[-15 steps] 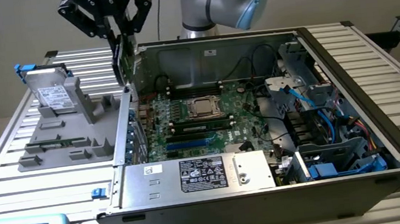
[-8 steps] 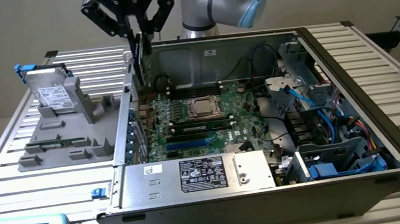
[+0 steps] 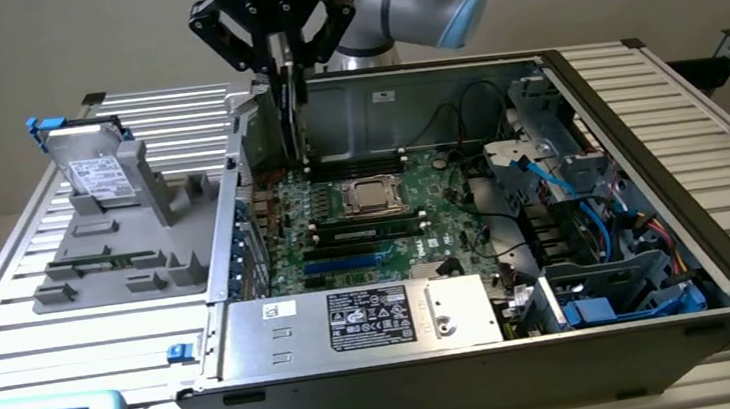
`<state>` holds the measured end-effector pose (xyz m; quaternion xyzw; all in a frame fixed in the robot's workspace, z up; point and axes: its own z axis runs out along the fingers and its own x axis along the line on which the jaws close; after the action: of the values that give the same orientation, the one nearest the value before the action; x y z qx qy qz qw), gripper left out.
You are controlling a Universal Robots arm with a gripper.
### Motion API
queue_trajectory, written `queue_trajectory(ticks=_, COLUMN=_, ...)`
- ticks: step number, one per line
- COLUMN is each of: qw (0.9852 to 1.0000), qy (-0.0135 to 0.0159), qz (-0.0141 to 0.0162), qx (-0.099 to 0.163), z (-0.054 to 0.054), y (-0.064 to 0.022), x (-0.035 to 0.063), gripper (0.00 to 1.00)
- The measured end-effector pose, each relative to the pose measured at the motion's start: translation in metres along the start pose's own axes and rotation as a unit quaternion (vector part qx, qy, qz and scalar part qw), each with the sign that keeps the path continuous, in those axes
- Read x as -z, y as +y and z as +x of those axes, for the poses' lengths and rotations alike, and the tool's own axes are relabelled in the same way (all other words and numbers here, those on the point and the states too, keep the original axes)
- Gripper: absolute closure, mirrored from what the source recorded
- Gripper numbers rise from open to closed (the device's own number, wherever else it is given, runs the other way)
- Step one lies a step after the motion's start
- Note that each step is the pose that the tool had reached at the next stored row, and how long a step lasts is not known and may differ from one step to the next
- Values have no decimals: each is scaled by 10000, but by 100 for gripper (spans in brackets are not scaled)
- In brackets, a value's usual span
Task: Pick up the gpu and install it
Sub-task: 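Pick up the gpu and move the gpu toward the slot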
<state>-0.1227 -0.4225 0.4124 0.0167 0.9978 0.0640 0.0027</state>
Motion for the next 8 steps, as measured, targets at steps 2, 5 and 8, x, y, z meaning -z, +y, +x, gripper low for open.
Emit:
queue_trajectory(ticks=2, qw=10000, qy=0, qz=11, qx=0, z=-79, y=-3, x=-23, gripper=72)
queue_trajectory(ticks=5, qw=10000, qy=-1, qz=23, qx=0, z=-218, y=-5, x=-64, gripper=72)
queue_trajectory(ticks=8, qw=10000, qy=-1, qz=31, qx=0, z=-353, y=-7, x=-106, gripper=72)
